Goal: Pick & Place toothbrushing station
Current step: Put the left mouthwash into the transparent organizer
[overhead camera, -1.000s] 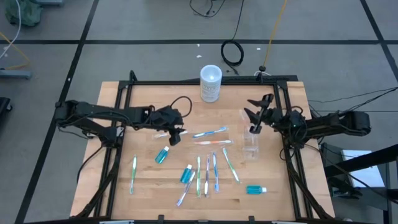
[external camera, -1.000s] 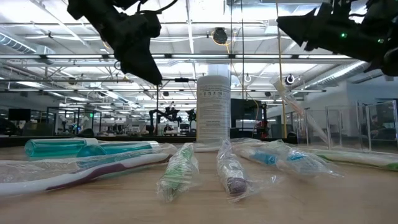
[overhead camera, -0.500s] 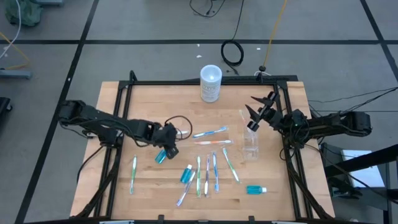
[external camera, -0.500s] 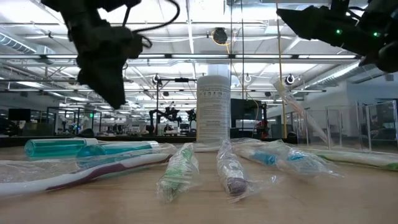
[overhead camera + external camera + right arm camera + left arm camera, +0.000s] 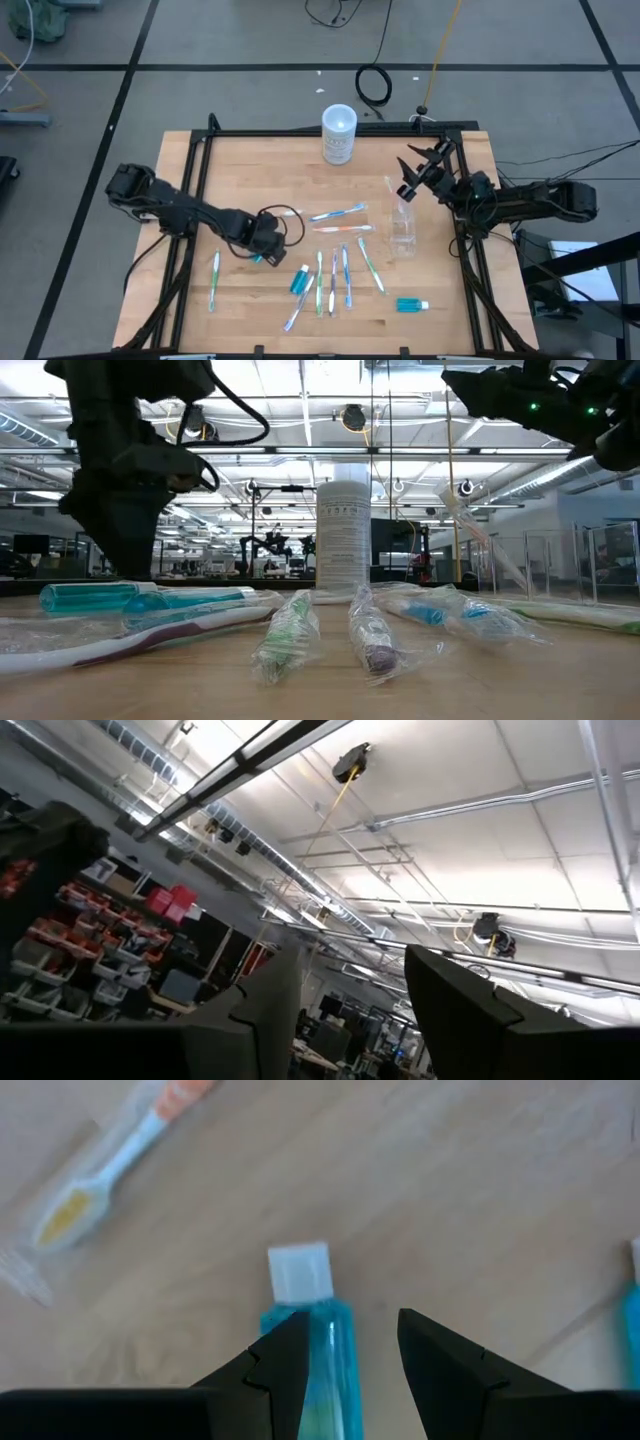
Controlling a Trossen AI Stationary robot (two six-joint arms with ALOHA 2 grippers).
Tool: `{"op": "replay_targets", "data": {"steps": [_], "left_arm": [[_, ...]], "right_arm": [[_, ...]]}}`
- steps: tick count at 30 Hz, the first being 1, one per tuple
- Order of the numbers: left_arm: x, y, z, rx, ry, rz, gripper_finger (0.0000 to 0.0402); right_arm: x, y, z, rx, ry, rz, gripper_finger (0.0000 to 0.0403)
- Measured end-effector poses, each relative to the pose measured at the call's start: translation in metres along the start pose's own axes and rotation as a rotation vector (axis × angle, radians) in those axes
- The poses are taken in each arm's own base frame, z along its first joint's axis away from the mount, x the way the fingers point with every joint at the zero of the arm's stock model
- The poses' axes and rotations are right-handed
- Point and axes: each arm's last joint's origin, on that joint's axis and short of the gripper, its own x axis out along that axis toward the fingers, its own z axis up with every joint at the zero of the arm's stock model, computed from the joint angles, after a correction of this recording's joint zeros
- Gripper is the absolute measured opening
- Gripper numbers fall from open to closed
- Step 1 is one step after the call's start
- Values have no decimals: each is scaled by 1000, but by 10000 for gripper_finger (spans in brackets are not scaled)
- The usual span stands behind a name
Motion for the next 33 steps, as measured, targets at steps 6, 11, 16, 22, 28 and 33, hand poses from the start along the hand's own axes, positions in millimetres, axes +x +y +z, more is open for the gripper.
{"op": "replay_targets", "data": {"steps": [6,11,16,22,28,33], "left_arm": [[-2,-5,-11,22,-10,-3,157],[-2,-6,-16,94,27,-16,164],[-2,-1,-14,142,12,33,199],[-1,2,-8,165,4,55,254],[9,0,-14,98,93,72,281],[33,-1,-23,144,193,173,282]], "right_arm": [[5,-5,0,47,-6,-29,171],[5,-6,-1,61,-2,-33,171],[5,-6,-1,70,0,-32,171],[5,-5,-2,117,13,-23,171],[5,-4,-4,115,39,-8,171],[5,-3,-5,185,44,-6,171]]}}
